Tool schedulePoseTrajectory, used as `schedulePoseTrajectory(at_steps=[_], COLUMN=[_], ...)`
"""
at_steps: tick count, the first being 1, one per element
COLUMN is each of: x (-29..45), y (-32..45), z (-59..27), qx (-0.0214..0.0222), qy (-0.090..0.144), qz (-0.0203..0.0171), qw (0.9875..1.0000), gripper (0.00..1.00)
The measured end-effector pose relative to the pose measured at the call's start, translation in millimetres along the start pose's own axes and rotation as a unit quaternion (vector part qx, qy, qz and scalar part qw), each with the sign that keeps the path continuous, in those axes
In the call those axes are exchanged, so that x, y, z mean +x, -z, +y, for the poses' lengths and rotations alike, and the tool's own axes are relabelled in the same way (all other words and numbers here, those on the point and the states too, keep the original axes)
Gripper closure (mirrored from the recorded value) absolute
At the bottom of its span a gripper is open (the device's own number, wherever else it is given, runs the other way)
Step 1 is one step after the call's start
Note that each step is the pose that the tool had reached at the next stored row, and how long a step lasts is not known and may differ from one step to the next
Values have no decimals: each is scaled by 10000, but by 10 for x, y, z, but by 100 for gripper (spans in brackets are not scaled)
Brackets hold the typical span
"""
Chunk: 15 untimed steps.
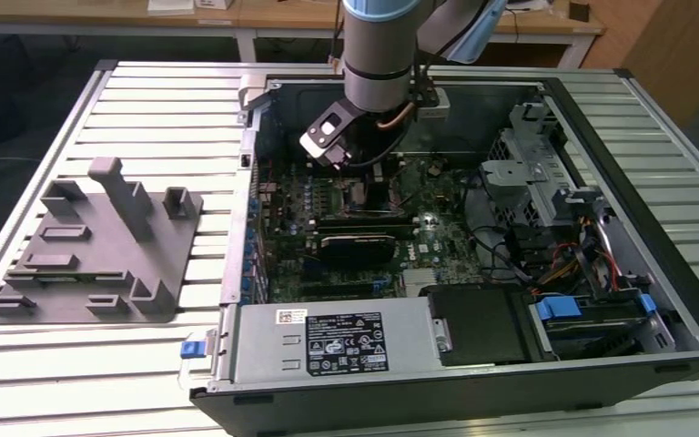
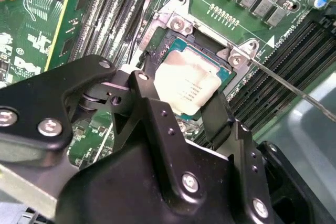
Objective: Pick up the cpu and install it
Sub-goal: 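Place the cpu into insertion slot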
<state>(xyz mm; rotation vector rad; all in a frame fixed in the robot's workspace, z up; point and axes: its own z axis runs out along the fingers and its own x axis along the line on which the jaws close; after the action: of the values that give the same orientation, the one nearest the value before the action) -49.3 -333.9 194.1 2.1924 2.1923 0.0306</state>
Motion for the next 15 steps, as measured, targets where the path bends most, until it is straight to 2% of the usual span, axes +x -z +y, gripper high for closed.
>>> schedulePoseTrajectory(at_steps=[12,13,14,15], x=[0,0,0,0], y=[16,17,17,17], z=[1,1,1,0], qx=[0,1,0,0], qy=[0,0,0,0], qz=[1,0,0,0], qw=[10000,10000,10000,10000], gripper=[39,40,47,47])
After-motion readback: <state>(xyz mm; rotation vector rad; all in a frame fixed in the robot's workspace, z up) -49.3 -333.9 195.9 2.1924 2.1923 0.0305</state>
